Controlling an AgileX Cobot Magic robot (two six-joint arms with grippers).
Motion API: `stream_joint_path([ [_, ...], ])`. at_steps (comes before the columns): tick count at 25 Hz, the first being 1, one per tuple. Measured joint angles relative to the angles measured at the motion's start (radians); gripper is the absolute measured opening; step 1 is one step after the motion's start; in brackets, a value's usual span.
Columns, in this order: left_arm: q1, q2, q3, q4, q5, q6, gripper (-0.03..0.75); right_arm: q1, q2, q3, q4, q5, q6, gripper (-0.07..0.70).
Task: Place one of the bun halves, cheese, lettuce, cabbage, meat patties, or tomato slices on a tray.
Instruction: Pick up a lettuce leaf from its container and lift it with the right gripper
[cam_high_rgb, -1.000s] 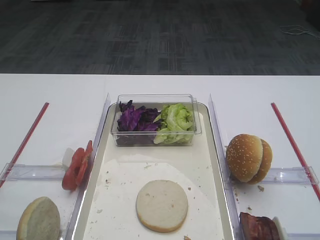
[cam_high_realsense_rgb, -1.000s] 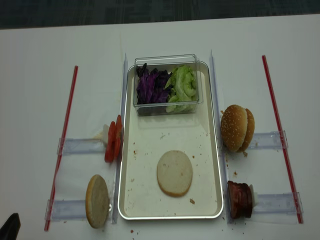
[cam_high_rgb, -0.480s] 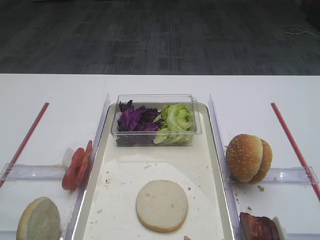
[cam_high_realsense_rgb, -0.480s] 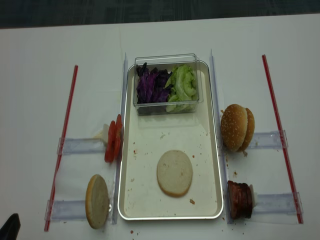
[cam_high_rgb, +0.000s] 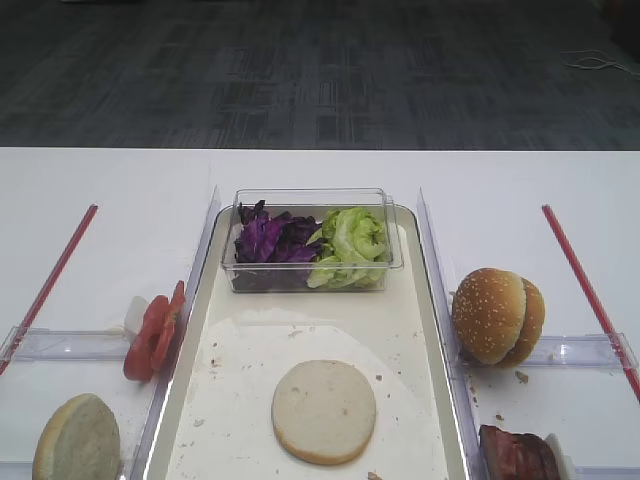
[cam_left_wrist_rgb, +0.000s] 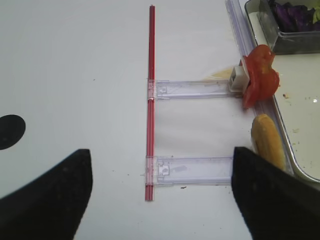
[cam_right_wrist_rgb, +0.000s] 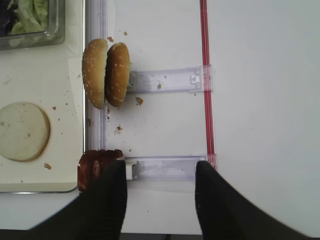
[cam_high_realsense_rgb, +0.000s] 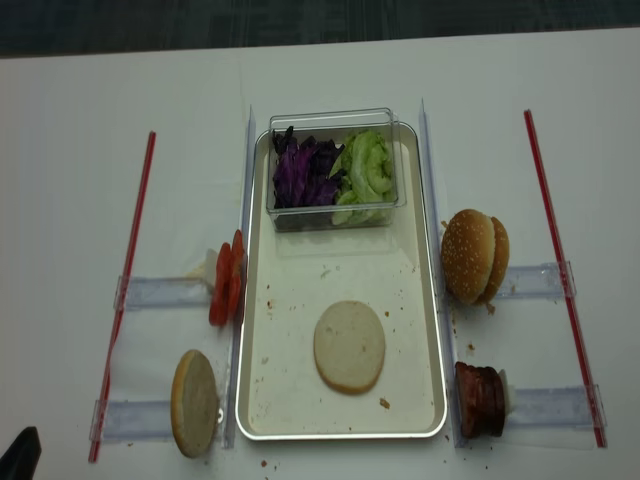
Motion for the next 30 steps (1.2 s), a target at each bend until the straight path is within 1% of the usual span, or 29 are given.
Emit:
stream_joint_path([
  [10, 0.0, 0.0, 0.0, 0.0, 0.0, 0.0, 0.538, 0.0, 0.408, -0.356, 0.005, 0.0, 0.016, 0.337],
  [20, 0.0, 0.0, 0.0, 0.0, 0.0, 0.0, 0.538, 0.0, 0.692, -0.626, 0.005, 0.0, 0.022, 0.337],
  [26, 0.0, 0.0, 0.0, 0.0, 0.0, 0.0, 0.538, 0.0, 0.807, -0.728, 0.001, 0.0, 0.021, 0.337],
  [30, 0.0, 0.0, 0.0, 0.0, 0.0, 0.0, 0.538, 0.0, 0.84, -0.742, -0.007, 0.0, 0.022, 0.337],
])
